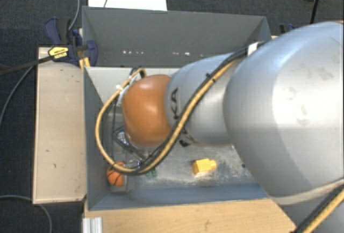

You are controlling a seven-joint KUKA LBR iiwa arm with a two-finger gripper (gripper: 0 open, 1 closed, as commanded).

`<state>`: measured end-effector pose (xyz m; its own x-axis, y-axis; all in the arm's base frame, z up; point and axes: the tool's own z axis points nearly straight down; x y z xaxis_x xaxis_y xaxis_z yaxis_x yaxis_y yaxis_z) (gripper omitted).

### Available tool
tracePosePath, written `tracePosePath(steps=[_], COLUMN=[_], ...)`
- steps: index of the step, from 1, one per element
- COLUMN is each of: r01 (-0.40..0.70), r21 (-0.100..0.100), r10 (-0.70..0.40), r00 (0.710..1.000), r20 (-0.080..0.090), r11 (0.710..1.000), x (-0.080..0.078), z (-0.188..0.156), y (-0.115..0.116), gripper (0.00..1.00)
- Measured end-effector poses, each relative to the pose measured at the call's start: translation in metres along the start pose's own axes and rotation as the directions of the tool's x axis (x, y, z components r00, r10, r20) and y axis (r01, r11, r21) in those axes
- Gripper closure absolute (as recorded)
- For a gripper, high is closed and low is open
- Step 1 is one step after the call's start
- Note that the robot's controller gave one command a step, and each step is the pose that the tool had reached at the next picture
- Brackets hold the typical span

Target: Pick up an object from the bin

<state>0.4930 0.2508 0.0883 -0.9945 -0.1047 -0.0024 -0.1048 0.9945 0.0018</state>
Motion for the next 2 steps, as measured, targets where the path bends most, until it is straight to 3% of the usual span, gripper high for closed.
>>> tracePosePath(steps=[1,2], r01=[0.143,0.141], r21=[0.002,0.002], r10=[-0.143,-0.141], r00=[0.990,0.990], r20=[-0.005,-0.006], r11=[0.990,0.990], x=[0.0040,0.0041], z=[0.0182,0.0182], y=[-0.0110,-0.0110], gripper=[1.00,1.00])
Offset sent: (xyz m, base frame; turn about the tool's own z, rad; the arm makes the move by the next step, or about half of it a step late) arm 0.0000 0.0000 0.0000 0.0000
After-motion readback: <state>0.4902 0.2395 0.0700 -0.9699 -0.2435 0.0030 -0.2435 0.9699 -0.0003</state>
